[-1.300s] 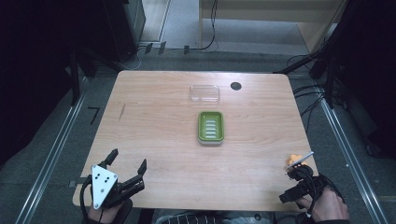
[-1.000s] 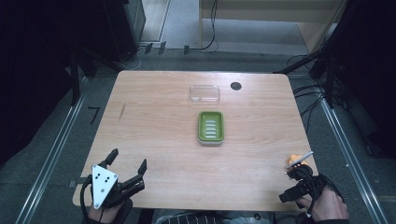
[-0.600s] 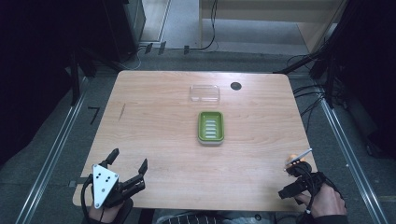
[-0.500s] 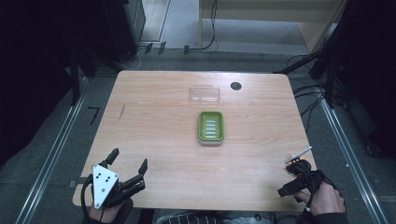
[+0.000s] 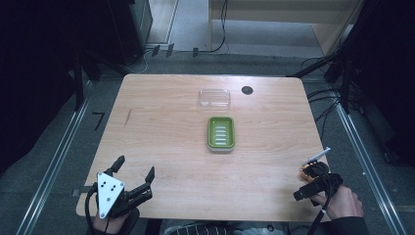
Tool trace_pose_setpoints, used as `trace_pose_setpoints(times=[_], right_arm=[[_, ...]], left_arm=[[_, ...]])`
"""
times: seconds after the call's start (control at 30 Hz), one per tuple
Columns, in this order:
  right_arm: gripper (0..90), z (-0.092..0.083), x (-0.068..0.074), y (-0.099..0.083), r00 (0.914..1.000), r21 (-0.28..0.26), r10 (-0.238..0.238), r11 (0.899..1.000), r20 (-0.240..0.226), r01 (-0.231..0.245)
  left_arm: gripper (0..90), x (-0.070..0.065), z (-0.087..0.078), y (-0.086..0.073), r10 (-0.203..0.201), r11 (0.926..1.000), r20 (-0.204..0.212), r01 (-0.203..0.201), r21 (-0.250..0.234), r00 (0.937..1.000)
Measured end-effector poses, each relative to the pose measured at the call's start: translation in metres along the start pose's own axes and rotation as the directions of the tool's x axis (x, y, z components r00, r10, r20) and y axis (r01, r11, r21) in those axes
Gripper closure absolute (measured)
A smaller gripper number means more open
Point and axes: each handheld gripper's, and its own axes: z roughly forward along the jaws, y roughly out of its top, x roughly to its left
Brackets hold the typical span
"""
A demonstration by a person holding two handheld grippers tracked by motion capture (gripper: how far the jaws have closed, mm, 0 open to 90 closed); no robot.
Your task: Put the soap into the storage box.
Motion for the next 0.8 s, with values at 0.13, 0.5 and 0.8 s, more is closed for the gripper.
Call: trace_pose_setpoints(times=[0.13, 0.5, 0.8], right_arm=[[0.0, 0.000, -0.007, 0.002, 0.9997, -0.008, 0.023, 1.000, -0.003, -0.023], [0.0, 0.001, -0.027, 0.011, 0.9997, -0.017, 0.024, 1.000, -0.007, -0.025], [0.0, 0.005, -0.051, 0.012, 0.9983, -0.028, 0.058, 0.998, -0.004, -0.058]], left_arm=[[13.7, 0.001, 0.000, 0.000, -0.004, 1.0000, 0.002, 0.004, -0.001, 1.0000], [13.7, 0.000, 0.000, 0.000, 0.000, 1.0000, 0.000, 0.000, 0.000, 1.0000], [13.6, -0.001, 0.000, 0.000, 0.004, 1.0000, -0.001, -0.004, 0.002, 1.0000]])
